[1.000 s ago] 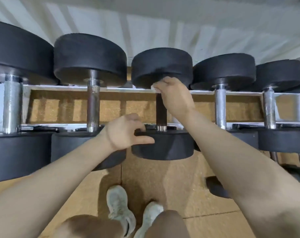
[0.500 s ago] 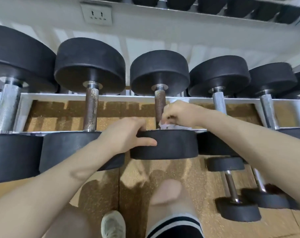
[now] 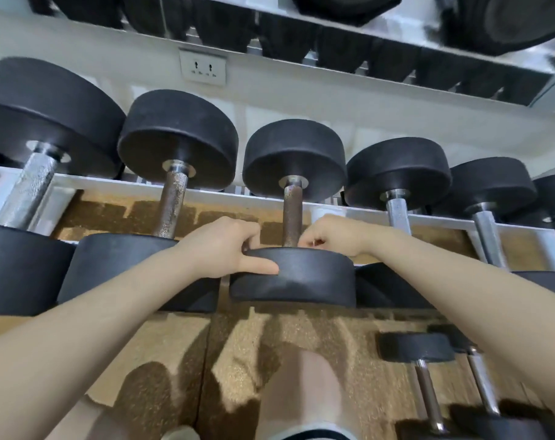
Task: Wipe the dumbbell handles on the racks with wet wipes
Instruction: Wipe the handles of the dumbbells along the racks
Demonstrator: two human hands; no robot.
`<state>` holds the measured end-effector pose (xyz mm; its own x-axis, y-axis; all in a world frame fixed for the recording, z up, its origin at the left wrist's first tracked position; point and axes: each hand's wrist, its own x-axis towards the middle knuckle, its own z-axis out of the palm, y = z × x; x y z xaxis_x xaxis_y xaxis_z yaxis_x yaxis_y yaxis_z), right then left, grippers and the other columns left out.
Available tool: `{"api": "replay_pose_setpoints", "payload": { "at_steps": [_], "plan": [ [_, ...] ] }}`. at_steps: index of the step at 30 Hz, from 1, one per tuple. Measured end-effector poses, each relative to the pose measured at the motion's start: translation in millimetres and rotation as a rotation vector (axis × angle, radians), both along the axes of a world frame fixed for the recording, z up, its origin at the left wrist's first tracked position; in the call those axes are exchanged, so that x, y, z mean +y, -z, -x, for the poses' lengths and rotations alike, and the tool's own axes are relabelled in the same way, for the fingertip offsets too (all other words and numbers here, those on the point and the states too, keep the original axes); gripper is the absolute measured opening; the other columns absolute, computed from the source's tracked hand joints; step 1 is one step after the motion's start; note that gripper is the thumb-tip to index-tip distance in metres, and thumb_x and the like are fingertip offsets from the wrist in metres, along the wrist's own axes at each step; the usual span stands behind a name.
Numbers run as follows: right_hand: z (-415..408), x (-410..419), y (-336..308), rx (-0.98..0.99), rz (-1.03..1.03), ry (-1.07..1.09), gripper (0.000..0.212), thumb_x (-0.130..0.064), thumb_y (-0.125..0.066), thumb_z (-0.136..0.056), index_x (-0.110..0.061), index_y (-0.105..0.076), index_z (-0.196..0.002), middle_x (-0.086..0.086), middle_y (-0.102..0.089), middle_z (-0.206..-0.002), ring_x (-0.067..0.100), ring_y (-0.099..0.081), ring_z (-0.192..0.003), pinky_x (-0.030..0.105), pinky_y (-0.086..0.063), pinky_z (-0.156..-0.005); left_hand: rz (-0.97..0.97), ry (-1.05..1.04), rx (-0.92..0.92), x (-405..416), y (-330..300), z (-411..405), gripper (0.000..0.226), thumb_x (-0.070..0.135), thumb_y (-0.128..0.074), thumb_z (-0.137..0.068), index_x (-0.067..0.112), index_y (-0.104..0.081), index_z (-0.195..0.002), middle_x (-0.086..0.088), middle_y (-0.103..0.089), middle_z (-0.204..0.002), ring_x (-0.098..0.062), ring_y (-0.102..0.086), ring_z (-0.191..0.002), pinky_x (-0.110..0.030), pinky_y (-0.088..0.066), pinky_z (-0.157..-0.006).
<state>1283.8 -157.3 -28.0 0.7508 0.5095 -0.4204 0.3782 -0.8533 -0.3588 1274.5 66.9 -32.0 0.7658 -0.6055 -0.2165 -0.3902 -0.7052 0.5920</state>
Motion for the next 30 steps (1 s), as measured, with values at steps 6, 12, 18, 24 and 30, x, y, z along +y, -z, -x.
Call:
{"api": "replay_pose_setpoints", "payload": {
  "at_steps": [6, 12, 18, 24, 30],
  "plan": [
    [-28.6, 1.4, -7.4, -0.385, -0.499, 0.634, 0.008, -0.010, -0.059, -0.087, -0.007, -0.067, -0.086, -0.005, -0.060, -0.076, 0.006, -0.054, -0.068, 0.022, -0.045, -0.071, 0.003, -0.019, -0.036, -0.5, 2.6, 0.7, 0.044, 0.060, -0.066, -0.065, 0.018, -0.052, -0.072, 0.006, -0.056, -0.069, -0.015, -0.055, -0.067, -0.037, -0.047, -0.067],
    [-38.4, 15.3, 21.1, -0.524, -0.111, 0.178, 0.018, -0.008, -0.056, -0.087, -0.005, -0.072, -0.094, 0.011, -0.067, -0.101, 0.027, -0.060, -0.098, 0.028, -0.041, -0.087, -0.056, 0.020, -0.097, 0.2, 2.0, 3.8, 0.042, 0.062, -0.060, -0.070, 0.021, -0.050, -0.077, 0.010, -0.053, -0.077, -0.016, -0.053, -0.075, -0.037, -0.046, -0.069],
    [-3.6, 1.9, 11.7, 0.040, -0.205, 0.065, 0.010, -0.007, -0.064, -0.083, -0.008, -0.074, -0.084, 0.000, -0.067, -0.084, 0.006, -0.059, -0.076, 0.012, -0.044, -0.073, -0.065, 0.065, -0.079, -0.7, 1.1, 1.2, 0.041, 0.059, -0.060, -0.073, 0.020, -0.046, -0.076, 0.005, -0.053, -0.079, -0.016, -0.052, -0.074, -0.033, -0.043, -0.065],
    [-27.2, -6.2, 27.5, -0.122, -0.714, 1.067, 0.027, 0.007, -0.055, -0.082, -0.010, -0.063, -0.063, 0.005, -0.058, -0.067, 0.013, -0.049, -0.053, 0.027, -0.047, -0.063, -0.089, 0.119, -0.094, -3.4, 2.4, -3.6, 0.041, 0.058, -0.058, -0.075, 0.020, -0.042, -0.077, 0.009, -0.046, -0.076, -0.012, -0.047, -0.073, -0.025, -0.034, -0.059],
    [-42.7, 14.3, 33.0, -0.034, -0.892, 1.317, 0.024, 0.009, -0.052, -0.084, -0.008, -0.060, -0.069, 0.005, -0.053, -0.059, 0.014, -0.042, -0.049, 0.023, -0.044, -0.059, -0.101, 0.138, -0.137, -1.7, 6.9, -4.5, 0.044, 0.064, -0.053, -0.072, 0.022, -0.038, -0.075, 0.007, -0.048, -0.079, -0.016, -0.050, -0.076, -0.033, -0.041, -0.065]
  ]
}}
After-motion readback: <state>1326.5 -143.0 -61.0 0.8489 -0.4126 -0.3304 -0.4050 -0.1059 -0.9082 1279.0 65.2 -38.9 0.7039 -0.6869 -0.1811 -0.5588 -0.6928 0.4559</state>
